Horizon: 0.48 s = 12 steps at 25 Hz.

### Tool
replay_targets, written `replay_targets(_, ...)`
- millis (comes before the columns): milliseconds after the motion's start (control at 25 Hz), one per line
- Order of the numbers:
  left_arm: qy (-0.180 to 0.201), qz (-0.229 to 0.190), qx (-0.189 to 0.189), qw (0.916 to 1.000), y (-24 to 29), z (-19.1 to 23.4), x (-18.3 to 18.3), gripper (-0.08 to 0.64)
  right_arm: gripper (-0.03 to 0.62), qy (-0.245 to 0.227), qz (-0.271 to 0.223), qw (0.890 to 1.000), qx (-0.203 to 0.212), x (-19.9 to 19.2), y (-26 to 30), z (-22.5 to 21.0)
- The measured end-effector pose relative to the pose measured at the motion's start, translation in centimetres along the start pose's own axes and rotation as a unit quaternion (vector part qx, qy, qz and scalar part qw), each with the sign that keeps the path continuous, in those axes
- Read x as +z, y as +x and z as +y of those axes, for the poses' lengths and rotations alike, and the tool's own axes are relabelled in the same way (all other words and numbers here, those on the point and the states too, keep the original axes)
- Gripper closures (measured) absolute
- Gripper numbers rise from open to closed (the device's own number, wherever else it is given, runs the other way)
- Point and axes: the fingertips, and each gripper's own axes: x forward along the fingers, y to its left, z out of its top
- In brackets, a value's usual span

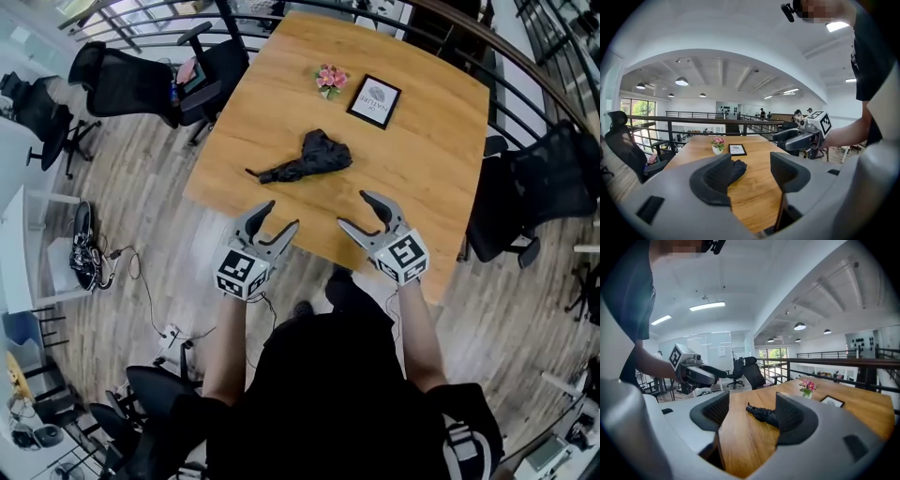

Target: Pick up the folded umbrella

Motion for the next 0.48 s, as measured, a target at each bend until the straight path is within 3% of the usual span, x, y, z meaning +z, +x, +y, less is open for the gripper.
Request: replay_targets(480, -0.011, 0.029, 0.045, 0.9985, 5.8, 2.3, -0.6, 0.288, 0.282, -0.002, 0.011, 0.999, 0.051, -0.6, 2.4, -6.1)
